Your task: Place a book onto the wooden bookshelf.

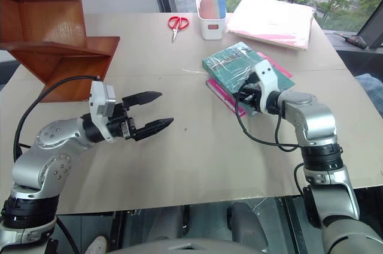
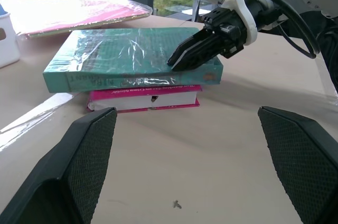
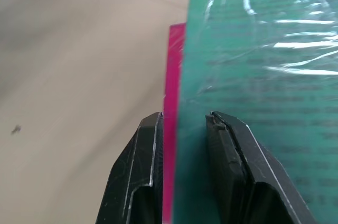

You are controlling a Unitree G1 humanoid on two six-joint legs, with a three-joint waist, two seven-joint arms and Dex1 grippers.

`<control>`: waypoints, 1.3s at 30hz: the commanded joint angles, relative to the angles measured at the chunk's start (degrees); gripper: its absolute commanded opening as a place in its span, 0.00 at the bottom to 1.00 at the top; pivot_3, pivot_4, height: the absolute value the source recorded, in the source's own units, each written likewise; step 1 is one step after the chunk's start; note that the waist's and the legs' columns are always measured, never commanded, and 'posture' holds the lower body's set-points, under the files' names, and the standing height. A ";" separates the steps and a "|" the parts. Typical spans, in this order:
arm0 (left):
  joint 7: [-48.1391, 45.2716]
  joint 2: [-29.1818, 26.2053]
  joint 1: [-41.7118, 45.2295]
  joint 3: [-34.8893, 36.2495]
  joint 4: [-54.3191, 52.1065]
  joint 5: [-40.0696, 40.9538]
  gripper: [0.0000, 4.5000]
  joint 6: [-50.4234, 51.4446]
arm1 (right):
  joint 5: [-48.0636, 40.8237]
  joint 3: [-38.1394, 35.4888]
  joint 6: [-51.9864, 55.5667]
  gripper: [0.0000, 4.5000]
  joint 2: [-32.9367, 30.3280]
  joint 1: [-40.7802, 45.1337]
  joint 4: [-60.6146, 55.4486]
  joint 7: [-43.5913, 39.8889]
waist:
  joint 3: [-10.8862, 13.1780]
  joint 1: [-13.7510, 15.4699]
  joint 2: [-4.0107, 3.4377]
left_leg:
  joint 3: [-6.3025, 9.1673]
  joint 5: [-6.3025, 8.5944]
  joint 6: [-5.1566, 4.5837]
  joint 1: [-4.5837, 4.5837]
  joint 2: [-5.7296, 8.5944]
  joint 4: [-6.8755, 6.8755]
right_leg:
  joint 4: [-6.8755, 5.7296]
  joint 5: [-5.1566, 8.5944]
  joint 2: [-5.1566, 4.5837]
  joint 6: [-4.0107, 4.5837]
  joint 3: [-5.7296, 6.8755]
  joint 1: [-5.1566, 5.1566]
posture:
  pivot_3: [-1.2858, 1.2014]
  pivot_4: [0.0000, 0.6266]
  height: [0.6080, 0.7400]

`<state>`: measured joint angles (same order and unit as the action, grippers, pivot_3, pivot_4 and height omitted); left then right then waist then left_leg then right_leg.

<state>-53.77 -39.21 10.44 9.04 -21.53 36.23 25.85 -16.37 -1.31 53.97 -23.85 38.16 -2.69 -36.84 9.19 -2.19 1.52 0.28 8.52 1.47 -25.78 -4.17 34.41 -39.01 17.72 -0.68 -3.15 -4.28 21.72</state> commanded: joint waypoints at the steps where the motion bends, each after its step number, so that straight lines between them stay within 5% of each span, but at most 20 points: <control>1: -0.26 0.51 0.97 -0.18 -0.33 0.34 1.00 -1.00 | 4.48 -1.59 -8.77 0.29 -0.02 7.71 9.50 6.60 | 0.06 -0.18 -0.08 | -0.02 0.00 0.00 0.02 0.00 0.00 | -0.01 0.00 0.00 0.00 -0.02 0.00 | 0.52 0.24 1.00; 6: -0.20 0.86 1.65 -0.65 -0.10 0.26 1.00 -0.91 | 13.45 3.02 -22.41 0.29 0.26 16.86 34.72 13.38 | 0.06 -0.17 -0.08 | -0.03 0.00 0.00 0.06 0.00 -0.04 | 0.01 0.00 0.02 0.01 -0.02 0.00 | 0.52 0.24 1.00; 11: 0.32 0.94 1.26 -0.50 -0.81 0.38 1.00 -0.69 | 17.43 7.01 -28.70 0.29 2.22 19.66 52.09 10.75 | 0.02 -0.22 0.00 | -0.07 0.00 0.00 0.06 0.05 -0.09 | 0.07 0.00 -0.04 0.01 -0.06 -0.02 | 0.52 0.24 1.00; 20: 1.07 0.48 -0.20 0.58 -2.34 0.88 1.00 -0.18 | 14.59 10.35 -20.01 0.29 4.76 10.27 32.24 -1.36 | -0.15 -0.46 0.09 | -0.03 0.00 0.00 0.25 -0.04 -0.07 | -0.16 0.00 0.06 0.01 -0.06 -0.09 | 0.52 0.24 1.00; 28: 0.99 0.43 -0.10 0.57 -2.37 0.98 1.00 -0.32 | 11.80 1.77 -19.56 0.29 6.16 11.48 24.80 6.68 | -0.10 -0.10 0.03 | -0.03 -0.01 0.01 0.30 -0.04 0.09 | -0.44 0.01 0.07 0.02 -0.09 -0.07 | 0.52 0.24 1.00; 29: 0.97 0.40 -0.16 0.66 -2.38 1.01 1.00 -0.34 | 11.40 0.04 -19.79 0.29 5.52 12.84 25.37 8.09 | -0.06 0.01 0.01 | -0.02 -0.01 0.01 0.25 -0.03 0.14 | -0.44 0.01 0.05 0.01 -0.08 -0.06 | 0.52 0.24 1.00; 33: 1.09 0.38 -0.55 1.06 -2.40 1.00 1.00 -0.52 | 10.06 -5.46 -20.86 0.03 -0.27 20.65 33.62 10.52 | 0.53 0.19 -0.41 | -0.04 -0.01 0.01 0.04 0.05 0.27 | -0.43 0.00 -0.03 0.00 -0.07 0.03 | 0.52 0.24 1.00; 39: 1.65 0.79 -1.19 1.08 -2.75 0.69 1.00 -0.96 | 13.18 -5.48 -30.10 0.01 -4.00 31.46 59.82 14.72 | 0.60 -0.51 -0.48 | -0.07 0.00 0.00 0.09 0.05 -0.11 | -0.11 0.01 -0.02 0.02 -0.07 0.05 | 0.52 0.24 1.00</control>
<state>-52.27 -38.33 9.32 8.93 -21.96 36.23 25.79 -3.70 -5.96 26.79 -27.77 67.92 51.97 -23.27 9.79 -2.70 1.04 0.21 8.52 1.46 -25.69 -4.13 34.25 -39.04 17.73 -0.68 -3.12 -4.36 21.77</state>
